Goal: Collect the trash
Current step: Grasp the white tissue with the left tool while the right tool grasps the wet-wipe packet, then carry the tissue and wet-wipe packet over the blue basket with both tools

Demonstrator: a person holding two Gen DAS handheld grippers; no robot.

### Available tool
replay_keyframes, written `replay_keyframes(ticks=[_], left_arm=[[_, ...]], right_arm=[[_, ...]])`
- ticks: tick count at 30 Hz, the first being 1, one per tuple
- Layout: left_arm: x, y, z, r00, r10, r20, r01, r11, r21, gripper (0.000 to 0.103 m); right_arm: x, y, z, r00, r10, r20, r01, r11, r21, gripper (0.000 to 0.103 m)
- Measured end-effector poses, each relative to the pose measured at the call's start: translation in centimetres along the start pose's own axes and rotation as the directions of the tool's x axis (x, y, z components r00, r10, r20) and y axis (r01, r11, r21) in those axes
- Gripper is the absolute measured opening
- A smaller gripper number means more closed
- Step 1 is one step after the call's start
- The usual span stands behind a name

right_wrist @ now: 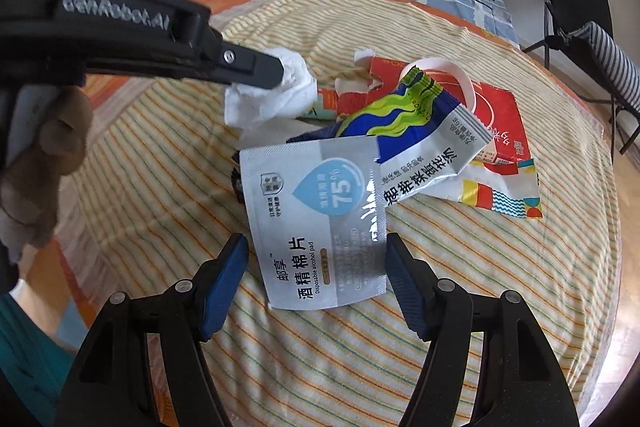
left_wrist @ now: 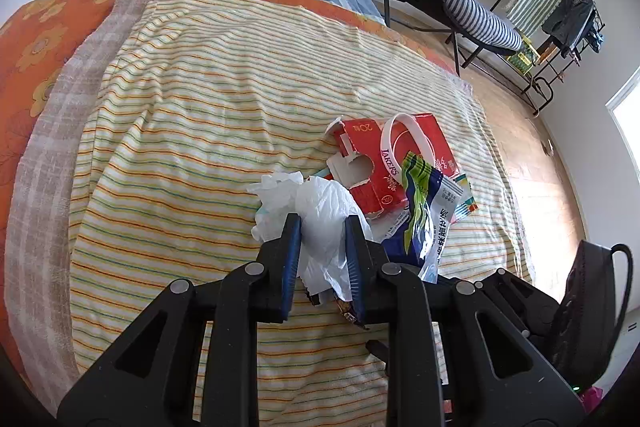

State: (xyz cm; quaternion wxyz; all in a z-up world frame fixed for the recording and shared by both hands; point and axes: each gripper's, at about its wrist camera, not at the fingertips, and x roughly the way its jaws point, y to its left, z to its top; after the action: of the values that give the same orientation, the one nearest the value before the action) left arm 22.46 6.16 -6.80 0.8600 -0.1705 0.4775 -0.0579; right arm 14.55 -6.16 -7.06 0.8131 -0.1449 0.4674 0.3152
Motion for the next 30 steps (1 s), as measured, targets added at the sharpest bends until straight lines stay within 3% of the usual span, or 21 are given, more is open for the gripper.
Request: replay_keyframes(ticks=[3, 5, 9, 30], left_arm=[[-0.6, 0.1, 0.1, 1.0, -0.004, 0.011, 0.004, 1.0, -0.005, 0.021], [-0.9, 0.0, 0.1, 1.0, -0.006, 0.016, 0.006, 1.0, -0.006, 0.021], [-1.6, -0.3, -0.1, 1.0, -0.005, 0.026, 0.005, 1.0, 0.008, 0.021], [-9.4, -1.8, -2.0, 0.992, -0.089, 0.087, 0.083, 0.994, 0.071, 0.021]], right_arm=[[-0.1, -0.1, -0.2, 1.0, -0.005, 0.003, 0.005, 1.0, 0.004, 0.068], [-0.3, -0.2, -0.3, 1.0, -0.01, 0.009, 0.01, 1.0, 0.011, 0.058], [-0.9, -0.9, -0.3, 0.999, 0.025, 0.025, -0.026, 0.998, 0.054, 0.055], [-7.9, 1.0, -0.8, 0.993, -0.007, 0.118, 0.003, 0.999, 0.032, 0.055]])
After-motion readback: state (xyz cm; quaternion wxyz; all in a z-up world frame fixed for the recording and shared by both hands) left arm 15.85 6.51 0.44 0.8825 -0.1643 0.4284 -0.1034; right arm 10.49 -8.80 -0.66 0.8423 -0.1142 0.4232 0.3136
